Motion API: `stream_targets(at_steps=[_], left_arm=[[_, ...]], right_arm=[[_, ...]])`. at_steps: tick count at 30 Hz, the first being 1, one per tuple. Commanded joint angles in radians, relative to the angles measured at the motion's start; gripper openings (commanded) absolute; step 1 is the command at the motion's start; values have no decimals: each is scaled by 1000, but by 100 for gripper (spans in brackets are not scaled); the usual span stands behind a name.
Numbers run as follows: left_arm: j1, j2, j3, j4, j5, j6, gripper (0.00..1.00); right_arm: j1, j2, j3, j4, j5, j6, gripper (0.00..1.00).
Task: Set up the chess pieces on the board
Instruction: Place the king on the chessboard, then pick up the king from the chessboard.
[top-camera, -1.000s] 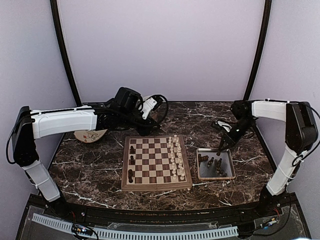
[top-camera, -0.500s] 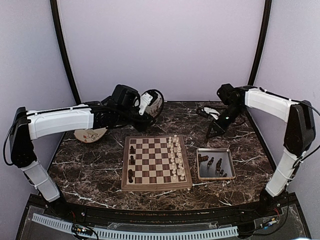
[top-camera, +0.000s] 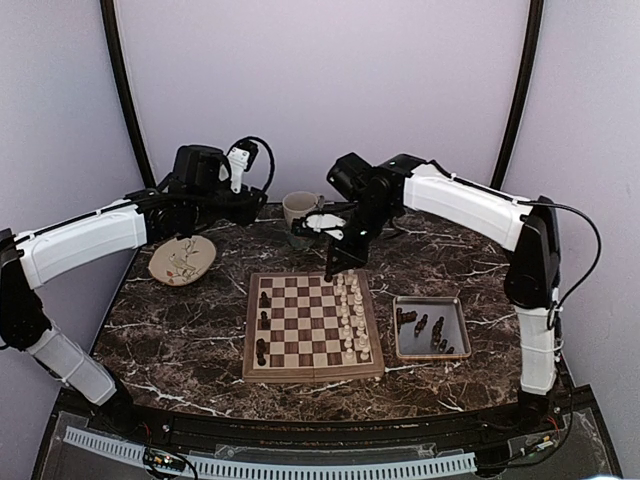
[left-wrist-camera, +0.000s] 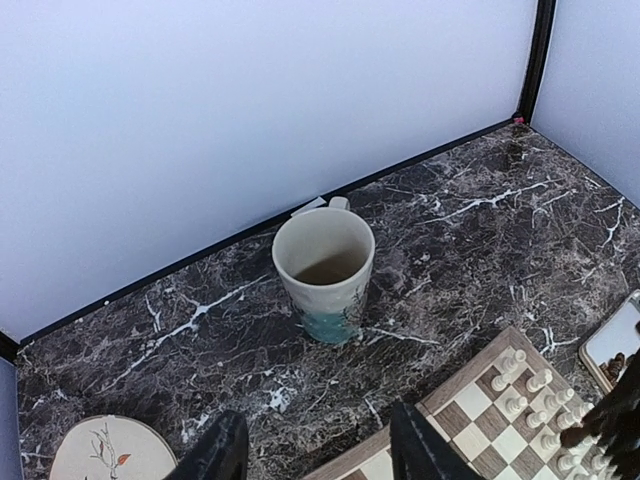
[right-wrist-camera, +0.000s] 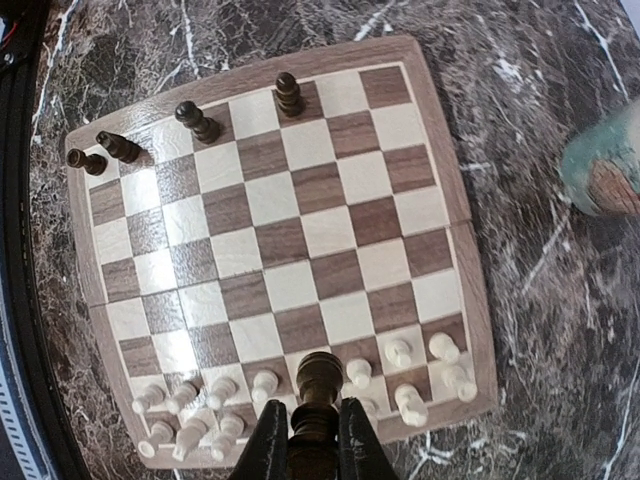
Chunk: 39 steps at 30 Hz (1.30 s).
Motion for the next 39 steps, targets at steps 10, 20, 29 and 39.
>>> stream_targets(at_steps=[10, 20, 29, 39], left_arm=[[6, -72, -59, 76, -106, 47, 53], [6, -62, -51, 64, -87, 47, 53], [6, -52, -40, 46, -58, 56, 53], [5, 50, 151, -292, 124, 111, 52]], right_arm=[[210, 277, 270, -58, 53, -14, 3], [225, 365, 290, -26, 77, -11, 5], [210, 296, 235, -2, 64, 3, 25], [29, -158, -263, 126, -21, 25, 27]])
